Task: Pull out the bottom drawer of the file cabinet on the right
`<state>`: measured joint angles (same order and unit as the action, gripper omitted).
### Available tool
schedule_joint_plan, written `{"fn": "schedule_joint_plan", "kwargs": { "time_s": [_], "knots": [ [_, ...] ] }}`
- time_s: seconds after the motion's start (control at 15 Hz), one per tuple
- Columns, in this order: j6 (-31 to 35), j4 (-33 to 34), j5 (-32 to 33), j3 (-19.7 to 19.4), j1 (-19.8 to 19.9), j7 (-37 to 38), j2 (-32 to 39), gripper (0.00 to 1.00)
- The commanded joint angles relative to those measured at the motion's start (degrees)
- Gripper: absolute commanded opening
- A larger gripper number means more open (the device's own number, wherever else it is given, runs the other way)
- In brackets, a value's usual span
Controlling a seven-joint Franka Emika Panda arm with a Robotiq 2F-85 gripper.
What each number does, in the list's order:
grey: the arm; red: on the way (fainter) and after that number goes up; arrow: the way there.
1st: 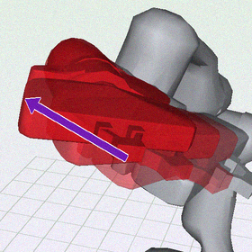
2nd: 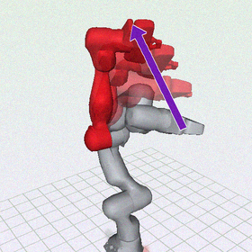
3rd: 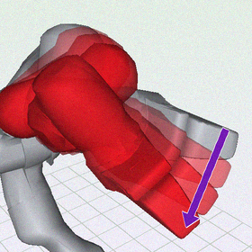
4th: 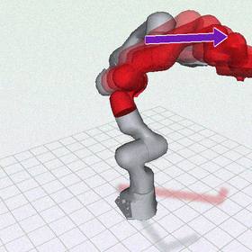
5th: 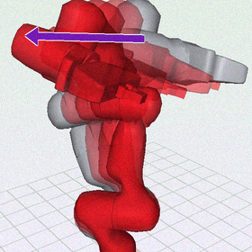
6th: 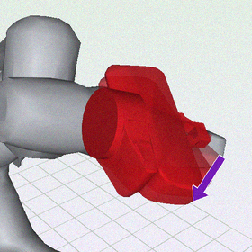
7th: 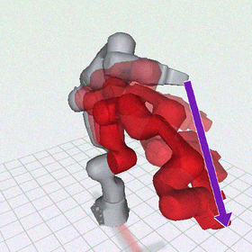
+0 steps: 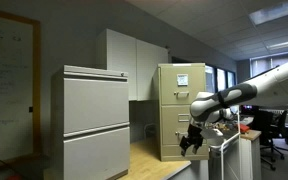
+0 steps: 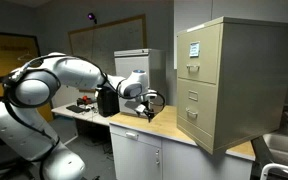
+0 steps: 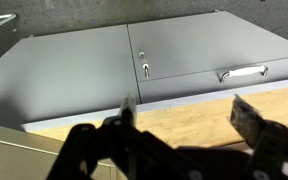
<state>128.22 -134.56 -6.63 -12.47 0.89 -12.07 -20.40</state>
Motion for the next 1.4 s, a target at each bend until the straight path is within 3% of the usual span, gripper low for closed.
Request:
{"fn": "schedule_joint_plan", "kwargs": {
  "time_s": [0.0, 0.8, 1.33],
  "knots": [
    [-0.12, 0.16, -0.5, 1.05, 1.16, -0.37, 0.1, 1.0],
    [0.84, 1.07, -1.0, 0.8, 1.72, 0.67, 1.36, 1.0],
    [6.22, 11.35, -12.01, -3.88, 2.82, -3.87, 9.88, 1.0]
  ]
}}
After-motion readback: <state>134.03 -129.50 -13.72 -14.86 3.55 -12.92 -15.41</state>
